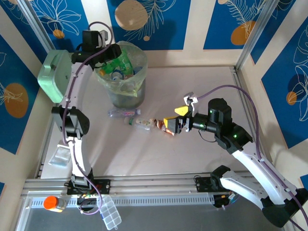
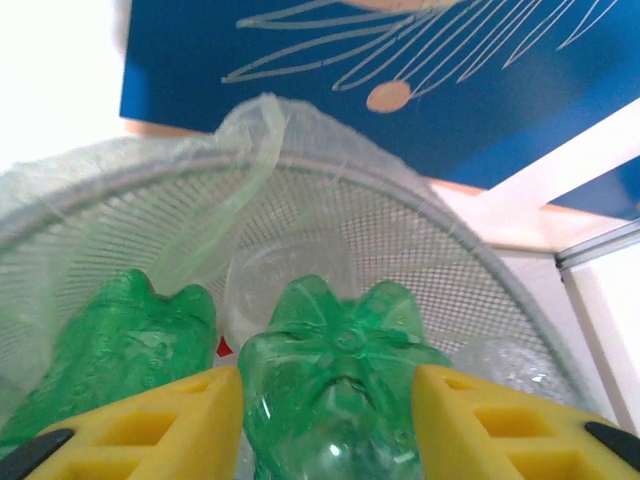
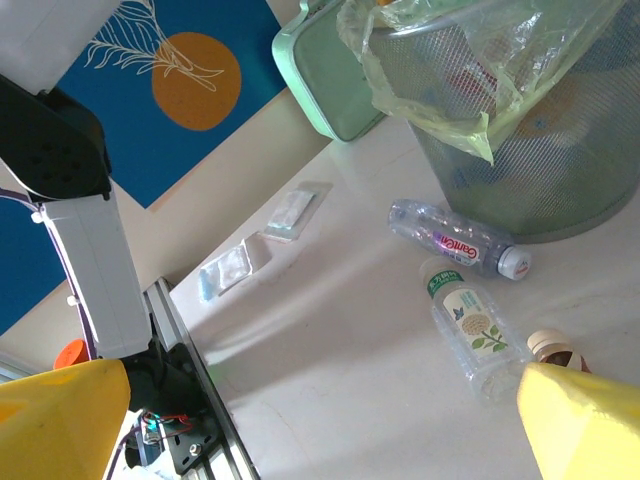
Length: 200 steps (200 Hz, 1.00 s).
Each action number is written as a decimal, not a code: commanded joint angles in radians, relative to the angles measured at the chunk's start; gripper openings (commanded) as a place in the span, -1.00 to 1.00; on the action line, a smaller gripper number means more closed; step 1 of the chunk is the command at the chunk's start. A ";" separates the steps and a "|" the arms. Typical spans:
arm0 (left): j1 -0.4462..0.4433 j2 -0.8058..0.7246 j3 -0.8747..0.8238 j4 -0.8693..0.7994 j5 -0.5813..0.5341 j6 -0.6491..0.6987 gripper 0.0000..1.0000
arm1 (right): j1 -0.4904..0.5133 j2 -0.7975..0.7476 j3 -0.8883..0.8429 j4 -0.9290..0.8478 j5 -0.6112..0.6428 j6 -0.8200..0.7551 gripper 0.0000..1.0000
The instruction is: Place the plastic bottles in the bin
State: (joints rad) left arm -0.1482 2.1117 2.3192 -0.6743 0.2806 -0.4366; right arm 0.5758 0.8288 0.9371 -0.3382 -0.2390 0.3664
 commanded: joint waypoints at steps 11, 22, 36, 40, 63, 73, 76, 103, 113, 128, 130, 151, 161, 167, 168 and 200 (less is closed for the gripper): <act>-0.039 0.053 -0.007 0.003 0.023 0.007 -0.04 | 0.008 -0.003 0.016 -0.004 -0.007 -0.011 1.00; -0.045 0.054 -0.007 0.006 0.021 0.011 0.01 | 0.007 -0.006 0.015 -0.007 -0.005 -0.011 1.00; -0.051 0.059 0.002 0.006 0.029 0.013 0.07 | 0.007 -0.007 0.013 -0.007 -0.001 -0.011 1.00; -0.054 0.064 0.009 0.003 0.032 0.012 0.08 | 0.007 -0.007 0.013 -0.007 -0.001 -0.012 1.00; -0.057 0.067 0.037 -0.028 0.017 0.023 0.23 | 0.008 -0.005 0.013 -0.003 0.010 -0.007 1.00; -0.057 0.048 0.035 -0.037 -0.008 0.033 0.29 | 0.008 0.003 0.020 -0.016 0.032 -0.005 1.00; -0.057 0.041 0.033 -0.039 -0.017 0.037 0.32 | 0.009 0.004 0.024 -0.023 0.038 -0.006 1.00; -0.055 -0.042 0.031 -0.052 -0.095 0.086 0.58 | 0.010 0.026 0.051 -0.082 0.107 -0.012 1.00; -0.056 -0.077 0.031 -0.054 -0.117 0.101 0.65 | 0.010 0.037 0.061 -0.103 0.124 -0.014 0.99; -0.055 -0.138 0.021 -0.054 -0.145 0.114 0.76 | 0.010 0.056 0.068 -0.121 0.135 -0.014 0.98; -0.056 -0.148 0.015 -0.052 -0.147 0.114 0.77 | 0.010 0.059 0.068 -0.123 0.135 -0.015 0.98; -0.055 -0.275 -0.119 0.013 -0.162 0.083 0.96 | 0.012 0.101 0.078 -0.154 0.148 -0.014 0.97; -0.059 -0.367 -0.228 0.055 -0.218 0.049 0.99 | 0.012 0.124 0.078 -0.166 0.170 -0.010 0.96; -0.063 -0.429 -0.319 0.098 -0.257 0.034 0.99 | 0.011 0.142 0.078 -0.175 0.181 -0.009 0.96; -0.063 -0.439 -0.335 0.107 -0.262 0.031 0.99 | 0.011 0.145 0.079 -0.177 0.183 -0.009 0.96; -0.066 -0.743 -0.759 0.299 -0.302 -0.154 0.99 | 0.012 0.252 0.093 -0.223 0.249 0.007 0.94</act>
State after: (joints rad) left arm -0.2039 1.5211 1.7580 -0.5228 0.0486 -0.4385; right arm 0.5816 1.0183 0.9939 -0.4957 -0.0578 0.3672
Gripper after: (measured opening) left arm 0.993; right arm 0.970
